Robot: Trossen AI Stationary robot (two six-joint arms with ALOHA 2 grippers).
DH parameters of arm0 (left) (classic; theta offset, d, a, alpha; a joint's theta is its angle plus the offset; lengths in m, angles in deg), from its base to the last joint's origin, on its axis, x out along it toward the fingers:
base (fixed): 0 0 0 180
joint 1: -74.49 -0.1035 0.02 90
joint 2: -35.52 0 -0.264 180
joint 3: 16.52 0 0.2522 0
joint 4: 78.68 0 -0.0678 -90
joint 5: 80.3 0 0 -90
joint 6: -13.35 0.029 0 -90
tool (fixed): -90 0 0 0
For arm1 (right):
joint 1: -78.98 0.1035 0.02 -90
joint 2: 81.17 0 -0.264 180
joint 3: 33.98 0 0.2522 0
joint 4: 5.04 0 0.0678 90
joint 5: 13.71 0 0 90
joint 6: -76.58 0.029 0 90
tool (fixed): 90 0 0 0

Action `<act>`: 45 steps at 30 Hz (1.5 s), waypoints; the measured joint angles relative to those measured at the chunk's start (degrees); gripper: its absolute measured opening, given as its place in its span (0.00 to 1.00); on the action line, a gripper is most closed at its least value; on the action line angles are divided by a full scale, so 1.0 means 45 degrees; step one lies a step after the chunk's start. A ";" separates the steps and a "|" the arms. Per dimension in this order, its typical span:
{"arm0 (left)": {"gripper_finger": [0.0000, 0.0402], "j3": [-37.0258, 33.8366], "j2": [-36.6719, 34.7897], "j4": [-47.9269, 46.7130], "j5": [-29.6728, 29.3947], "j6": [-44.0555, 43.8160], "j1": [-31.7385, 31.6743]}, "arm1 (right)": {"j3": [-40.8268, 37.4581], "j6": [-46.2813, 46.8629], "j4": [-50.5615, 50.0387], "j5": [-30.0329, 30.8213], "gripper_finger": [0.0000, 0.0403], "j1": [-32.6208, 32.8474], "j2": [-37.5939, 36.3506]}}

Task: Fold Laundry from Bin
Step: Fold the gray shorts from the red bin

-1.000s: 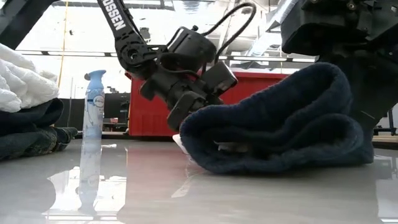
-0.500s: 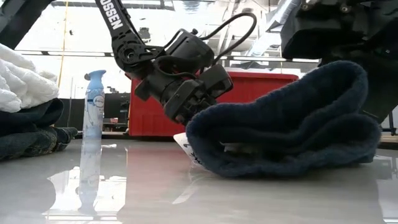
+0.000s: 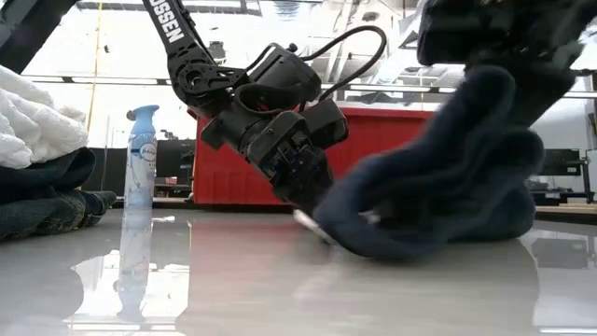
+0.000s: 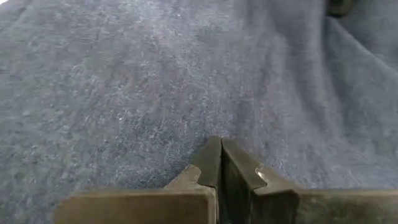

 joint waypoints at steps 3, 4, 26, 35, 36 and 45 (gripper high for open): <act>0.00 -0.0018 0.0005 -0.0027 0.0256 -0.0214 0.0000 | -0.0304 0.0964 0.0116 0.0015 0.05 -0.0398 -0.0211; 0.00 -0.0018 0.0010 -0.0038 0.0337 -0.0306 0.0000 | -0.0376 0.1209 0.0224 0.0005 0.05 -0.0534 -0.0242; 0.00 -0.0028 0.0010 -0.0115 0.0732 -0.0987 0.0034 | -0.0933 0.7192 -0.1834 0.0946 0.05 -0.1543 -0.1533; 0.00 -0.0028 0.0010 -0.0115 0.0902 -0.1145 0.0112 | -0.0938 0.8340 -0.2934 0.0729 0.05 -0.1667 -0.1567; 0.00 -0.0028 0.0010 -0.0115 0.0916 -0.1146 0.0112 | -0.0938 0.8242 -0.2922 0.0578 0.05 -0.1741 -0.1567; 0.00 -0.0028 0.0010 -0.0125 0.0957 -0.1184 0.0121 | -0.0938 0.8394 -0.3688 -0.0193 0.05 -0.2197 -0.1509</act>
